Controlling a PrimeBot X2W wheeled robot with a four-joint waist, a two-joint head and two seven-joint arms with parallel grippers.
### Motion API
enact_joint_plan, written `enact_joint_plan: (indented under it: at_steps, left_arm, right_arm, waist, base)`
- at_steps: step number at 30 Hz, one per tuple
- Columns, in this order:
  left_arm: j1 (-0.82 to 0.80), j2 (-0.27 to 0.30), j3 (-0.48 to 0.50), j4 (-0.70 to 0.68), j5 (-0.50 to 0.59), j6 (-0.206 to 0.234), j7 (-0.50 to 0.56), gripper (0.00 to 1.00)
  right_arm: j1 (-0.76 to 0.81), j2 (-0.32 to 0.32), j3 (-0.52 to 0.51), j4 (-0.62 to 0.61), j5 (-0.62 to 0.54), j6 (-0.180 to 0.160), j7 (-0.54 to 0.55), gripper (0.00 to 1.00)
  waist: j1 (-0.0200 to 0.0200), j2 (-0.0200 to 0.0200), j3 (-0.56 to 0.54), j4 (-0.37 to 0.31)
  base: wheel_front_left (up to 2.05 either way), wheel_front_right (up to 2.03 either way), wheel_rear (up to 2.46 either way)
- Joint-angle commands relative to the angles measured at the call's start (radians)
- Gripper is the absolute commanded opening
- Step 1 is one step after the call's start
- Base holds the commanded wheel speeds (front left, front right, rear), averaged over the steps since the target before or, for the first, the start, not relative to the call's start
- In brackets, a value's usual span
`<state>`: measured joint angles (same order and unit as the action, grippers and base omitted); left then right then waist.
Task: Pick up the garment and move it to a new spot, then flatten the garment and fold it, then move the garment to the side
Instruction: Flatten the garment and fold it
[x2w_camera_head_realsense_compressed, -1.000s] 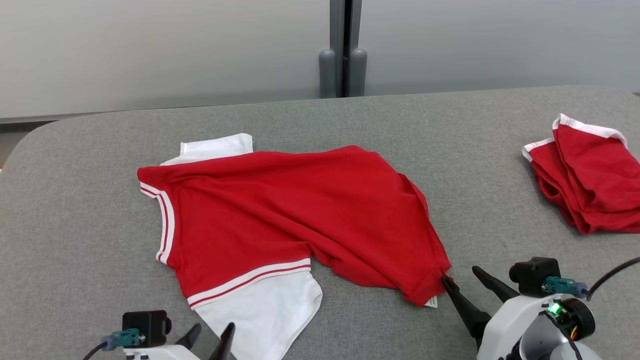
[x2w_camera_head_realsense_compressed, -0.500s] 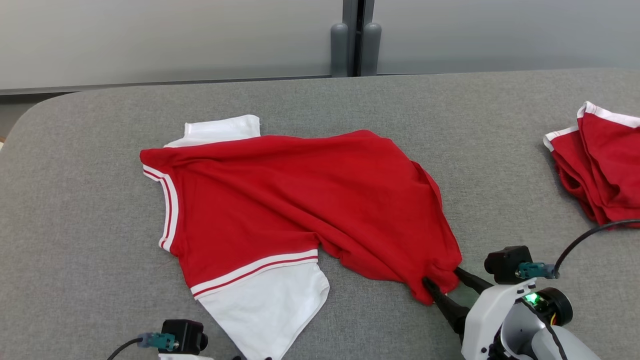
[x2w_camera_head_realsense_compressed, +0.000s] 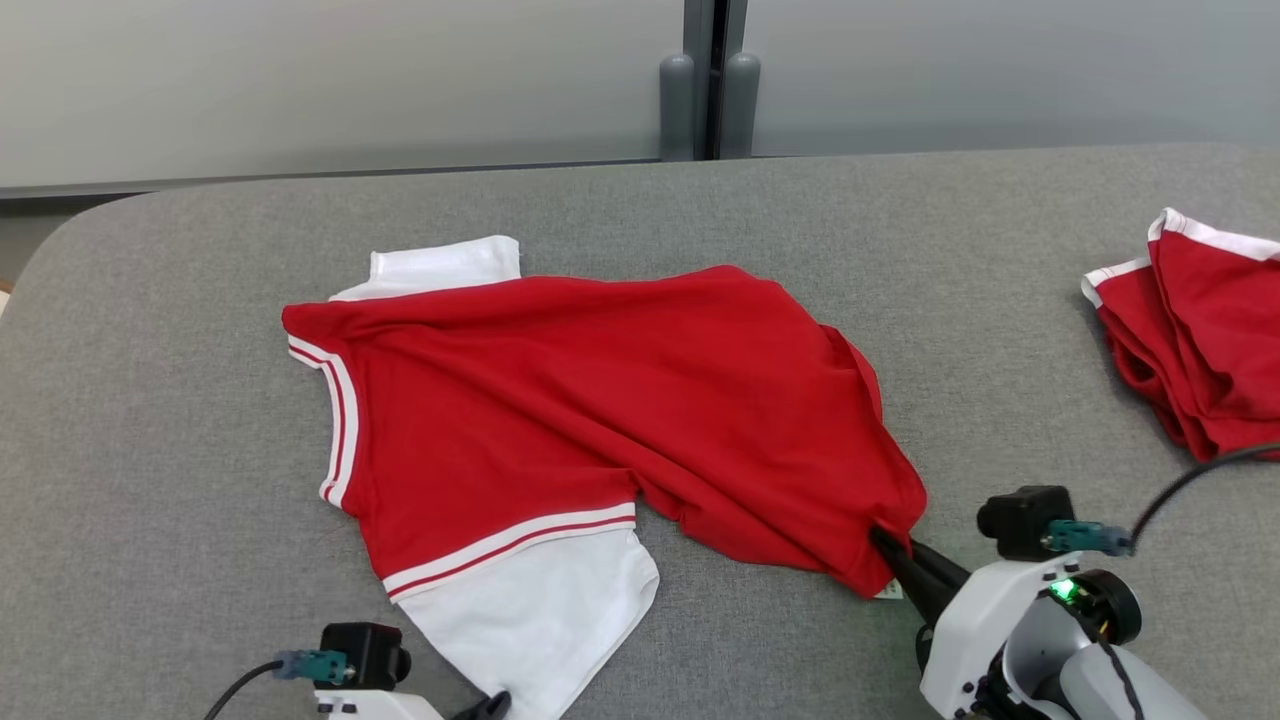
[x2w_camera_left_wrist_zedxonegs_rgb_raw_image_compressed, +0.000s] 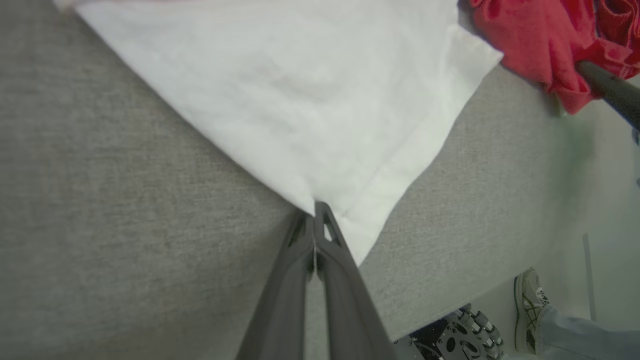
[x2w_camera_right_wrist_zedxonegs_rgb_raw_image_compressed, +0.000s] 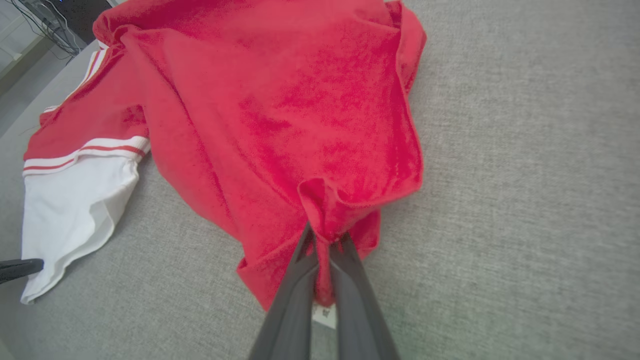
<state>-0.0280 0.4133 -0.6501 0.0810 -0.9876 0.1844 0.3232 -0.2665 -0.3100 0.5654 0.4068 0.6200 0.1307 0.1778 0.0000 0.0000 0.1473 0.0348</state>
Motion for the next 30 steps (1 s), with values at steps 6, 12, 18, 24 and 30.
enact_joint_plan:
  at_steps: [6, 12, 18, 24, 30]
  left_arm:
    - [0.031, 0.034, 0.052, -0.058, -0.016, 0.004, -0.051, 0.00]
    - [0.051, 0.069, 0.120, -0.168, -0.025, 0.017, -0.108, 0.00]
    - [-0.039, 0.123, 0.189, -0.237, -0.002, 0.010, -0.124, 0.00]
    - [-0.282, 0.204, 0.247, -0.182, 0.050, -0.021, -0.069, 0.00]
    - [-0.647, 0.241, 0.243, -0.006, 0.114, -0.110, 0.014, 0.00]
  right_arm:
    - [0.048, -0.022, -0.065, -0.069, 0.077, 0.000, -0.073, 0.00]
    - [0.089, -0.044, -0.114, -0.170, 0.173, 0.000, -0.064, 0.00]
    - [0.022, -0.051, -0.136, -0.237, 0.239, 0.000, -0.021, 0.00]
    - [-0.151, -0.063, -0.153, -0.252, 0.354, 0.000, 0.046, 0.00]
    - [-0.431, -0.091, -0.129, -0.189, 0.447, 0.000, 0.127, 0.00]
  waist:
    - [0.0000, 0.0000, -0.039, 0.002]
    - [0.0000, 0.0000, -0.055, -0.004]
    - [0.0000, 0.0000, -0.029, -0.018]
    - [0.0000, 0.0000, 0.063, -0.030]
    - [0.0000, 0.0000, 0.210, -0.051]
  base:
    - [0.00, 0.00, 0.00]
    - [0.00, 0.00, 0.00]
    - [0.00, 0.00, 0.00]
    - [0.00, 0.00, 0.00]
    - [0.00, 0.00, 0.00]
